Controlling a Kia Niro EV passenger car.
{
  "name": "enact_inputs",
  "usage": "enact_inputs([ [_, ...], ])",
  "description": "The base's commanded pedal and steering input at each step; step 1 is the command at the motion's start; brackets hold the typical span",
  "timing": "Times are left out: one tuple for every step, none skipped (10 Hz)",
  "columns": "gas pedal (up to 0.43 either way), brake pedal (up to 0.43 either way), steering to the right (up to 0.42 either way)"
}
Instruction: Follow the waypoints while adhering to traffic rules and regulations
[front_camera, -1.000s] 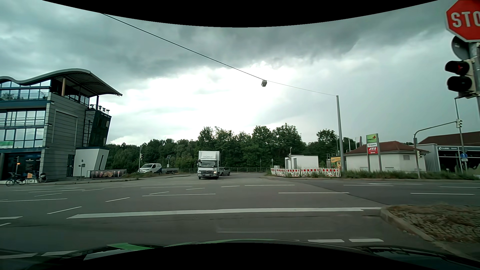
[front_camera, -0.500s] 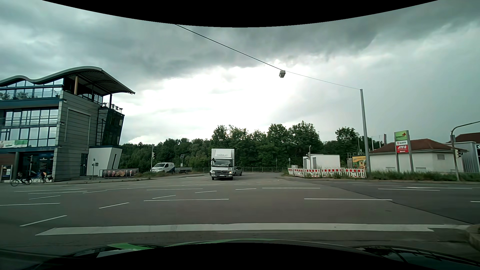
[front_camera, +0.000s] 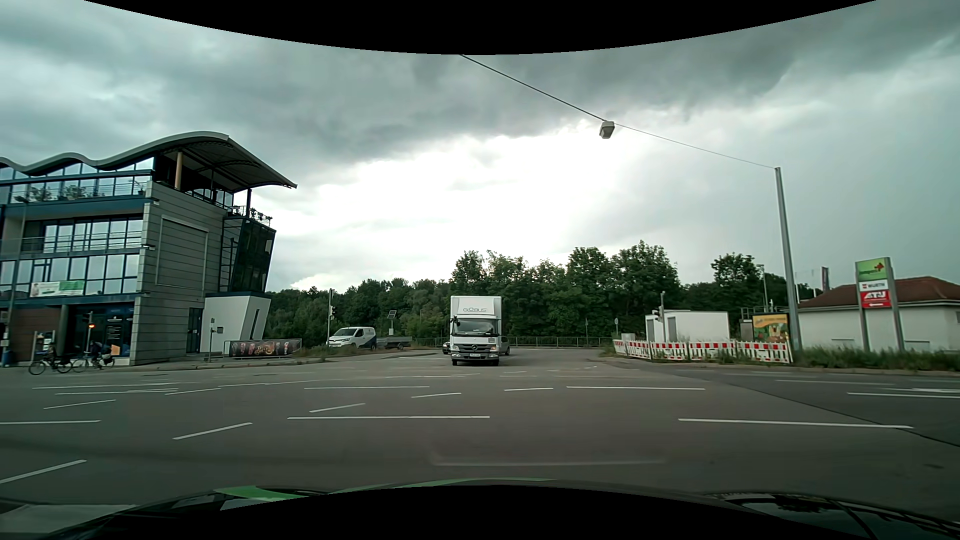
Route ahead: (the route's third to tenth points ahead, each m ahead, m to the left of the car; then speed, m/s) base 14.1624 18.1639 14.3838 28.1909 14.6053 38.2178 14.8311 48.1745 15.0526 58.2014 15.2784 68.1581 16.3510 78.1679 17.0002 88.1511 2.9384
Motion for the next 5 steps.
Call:
enact_inputs([
  [0.0,0.055,-0.187],
  [0.0,0.079,-0.189],
  [0.0,0.079,-0.191],
  [0.0,0.085,-0.192],
  [0.0,0.079,-0.193],
])
